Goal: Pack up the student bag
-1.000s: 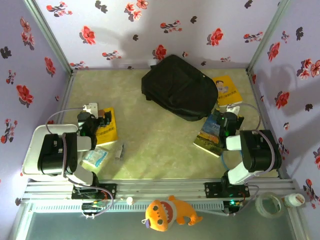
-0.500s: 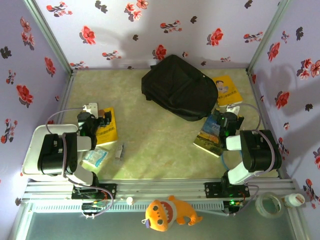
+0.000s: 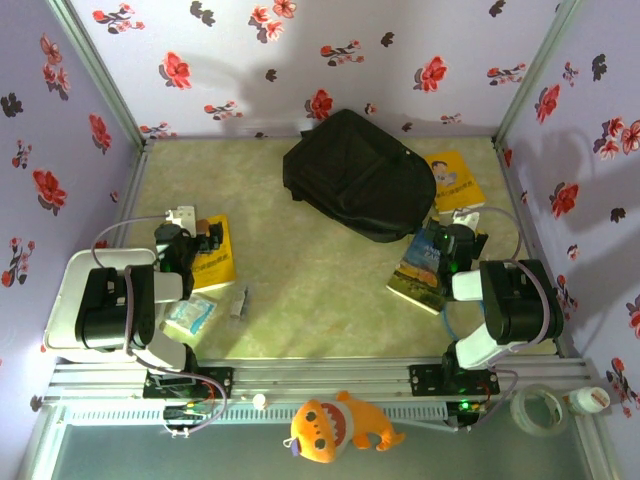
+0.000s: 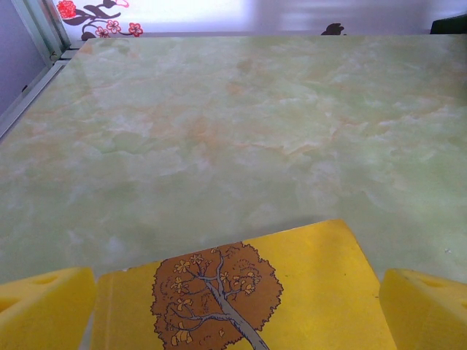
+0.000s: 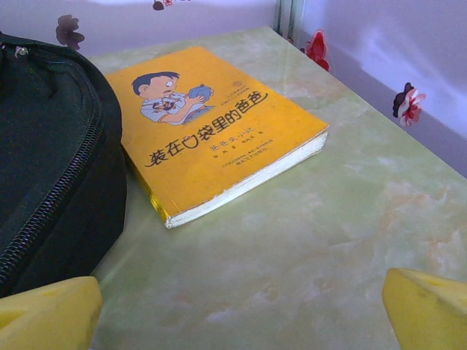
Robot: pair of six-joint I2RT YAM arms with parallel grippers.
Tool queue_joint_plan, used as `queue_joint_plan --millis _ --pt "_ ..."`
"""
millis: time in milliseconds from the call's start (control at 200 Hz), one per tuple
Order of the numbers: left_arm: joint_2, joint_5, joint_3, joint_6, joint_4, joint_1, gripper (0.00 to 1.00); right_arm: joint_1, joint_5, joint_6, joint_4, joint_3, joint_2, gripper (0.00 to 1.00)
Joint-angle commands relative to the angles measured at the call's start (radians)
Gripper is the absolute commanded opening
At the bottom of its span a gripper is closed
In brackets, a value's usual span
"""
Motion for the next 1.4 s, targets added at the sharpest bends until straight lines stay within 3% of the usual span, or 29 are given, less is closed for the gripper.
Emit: queue_joint_plan --millis 0,125,255,390,475,580,810,1205,1395 --pt "-0.02 -0.016 -0.015 -0.01 0.045 0.004 1.0 -0.005 -0.029 -0.008 -0.031 0.016 -0.06 0.99" --pt "-0.134 -0.065 0.002 -0.018 -0.081 -0.004 1.0 0.013 0.033 -0.003 -0.366 0.15 -0.188 0.99" --pt "-0.242 -0.126 0.072 -0.025 -0.27 -0.019 1.0 0.012 0.098 0.135 -0.685 0.326 -0.24 0.99" --pt "-0.328 -0.138 0.196 -0.191 -0.509 -0.034 1.0 0.009 0.103 0.325 -1.074 0.551 -0.188 0.99" --pt "-0.358 -0.122 0.317 -0.31 -0.717 -0.041 1.0 0.006 -0.004 0.337 -1.23 0.685 -0.118 0.99" --pt "-0.366 -0.086 0.432 -0.379 -0.906 -0.041 1.0 0.006 -0.152 0.35 -1.249 0.745 -0.066 0.99" --pt "-0.386 -0.021 0.516 -0.403 -1.075 -0.041 1.0 0.002 -0.322 0.411 -1.264 0.815 0.042 0.99" --pt "-0.413 0.033 0.501 -0.364 -1.113 -0.045 1.0 0.015 -0.435 0.445 -1.306 0.98 0.289 0.92" --pt "-0.41 0.061 0.493 -0.363 -1.088 -0.046 1.0 0.096 -0.482 0.483 -1.305 0.981 0.31 0.9"
